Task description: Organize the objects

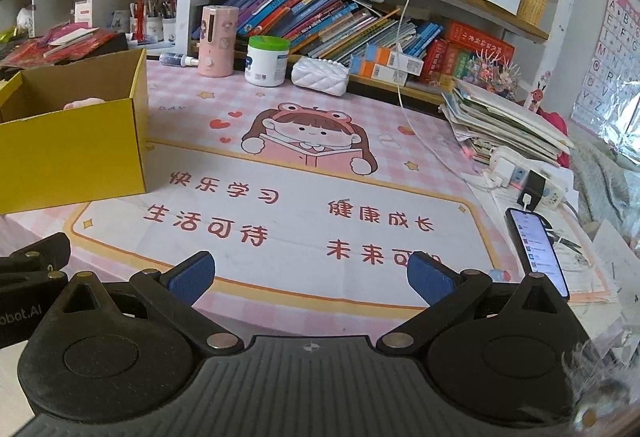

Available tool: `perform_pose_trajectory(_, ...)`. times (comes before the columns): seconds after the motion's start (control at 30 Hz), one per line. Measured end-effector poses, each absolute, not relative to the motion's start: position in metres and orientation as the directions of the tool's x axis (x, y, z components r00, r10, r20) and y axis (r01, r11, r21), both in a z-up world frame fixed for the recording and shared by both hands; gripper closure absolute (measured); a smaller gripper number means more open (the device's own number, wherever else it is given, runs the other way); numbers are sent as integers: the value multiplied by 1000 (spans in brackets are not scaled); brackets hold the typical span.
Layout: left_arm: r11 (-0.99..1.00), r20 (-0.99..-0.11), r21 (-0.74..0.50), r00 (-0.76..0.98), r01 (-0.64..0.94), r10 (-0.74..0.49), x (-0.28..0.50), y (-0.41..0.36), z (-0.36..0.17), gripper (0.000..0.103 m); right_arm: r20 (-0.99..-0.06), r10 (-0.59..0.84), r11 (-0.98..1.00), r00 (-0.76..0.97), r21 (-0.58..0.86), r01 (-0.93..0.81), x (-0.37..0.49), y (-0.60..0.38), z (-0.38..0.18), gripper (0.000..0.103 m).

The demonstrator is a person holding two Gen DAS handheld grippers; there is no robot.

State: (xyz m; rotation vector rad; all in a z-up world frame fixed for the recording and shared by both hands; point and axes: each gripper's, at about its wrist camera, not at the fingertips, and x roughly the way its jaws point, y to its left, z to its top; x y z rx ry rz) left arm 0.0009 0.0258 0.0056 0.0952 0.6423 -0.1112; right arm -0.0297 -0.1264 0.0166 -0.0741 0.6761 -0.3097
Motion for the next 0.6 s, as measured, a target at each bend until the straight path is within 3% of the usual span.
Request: perform_pose_trajectory(0.6, 994, -609, 91, 793, 64, 5, -4, 11, 8, 0, -624, -365, 929, 691, -190, 318, -31, -129, 15, 0)
